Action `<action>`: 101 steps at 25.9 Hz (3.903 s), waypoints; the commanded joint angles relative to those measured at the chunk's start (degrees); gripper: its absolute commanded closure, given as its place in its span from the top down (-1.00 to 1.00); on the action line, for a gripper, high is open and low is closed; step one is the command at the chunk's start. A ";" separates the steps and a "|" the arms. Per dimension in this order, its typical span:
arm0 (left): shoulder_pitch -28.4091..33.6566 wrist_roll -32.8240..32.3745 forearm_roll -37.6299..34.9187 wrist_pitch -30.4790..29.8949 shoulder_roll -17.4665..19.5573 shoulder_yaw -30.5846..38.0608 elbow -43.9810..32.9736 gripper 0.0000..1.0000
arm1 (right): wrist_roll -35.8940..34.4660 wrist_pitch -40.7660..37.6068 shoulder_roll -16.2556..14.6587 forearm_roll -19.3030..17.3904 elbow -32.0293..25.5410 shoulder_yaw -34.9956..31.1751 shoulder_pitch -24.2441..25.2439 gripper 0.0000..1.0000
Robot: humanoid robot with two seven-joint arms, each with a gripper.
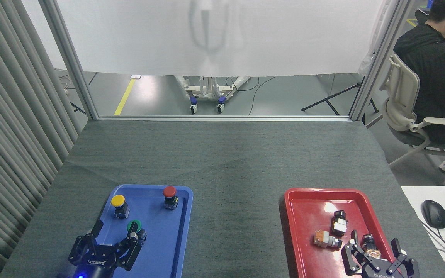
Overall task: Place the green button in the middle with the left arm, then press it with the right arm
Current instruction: 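Reach the left hand to the green button on the blue tray and grasp it, then lift the green button with the left hand off the blue tray, then carry the green button toward the table middle and set it down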
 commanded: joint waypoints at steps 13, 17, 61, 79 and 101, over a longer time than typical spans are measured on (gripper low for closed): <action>-0.17 0.05 -0.48 -0.27 0.13 -0.09 1.29 0.99 | -0.02 -0.04 -0.32 0.00 0.00 2.66 -0.14 1.00; -0.43 0.40 -1.45 0.08 -0.40 -2.72 5.42 0.98 | -0.02 -0.04 -0.32 0.00 0.00 2.66 -0.14 1.00; -18.10 4.62 -8.92 -9.15 -9.80 -19.16 21.06 -1.00 | -0.11 -1.00 0.65 1.32 0.09 2.66 -0.14 1.00; -26.71 5.06 -14.10 5.01 -12.88 -34.19 43.65 -0.47 | 1.04 -0.74 0.83 1.41 0.52 4.77 -0.23 1.00; 1.68 5.06 -0.66 3.25 2.68 0.35 3.75 1.00 | 1.12 -0.30 3.64 4.92 1.93 13.47 -4.71 0.38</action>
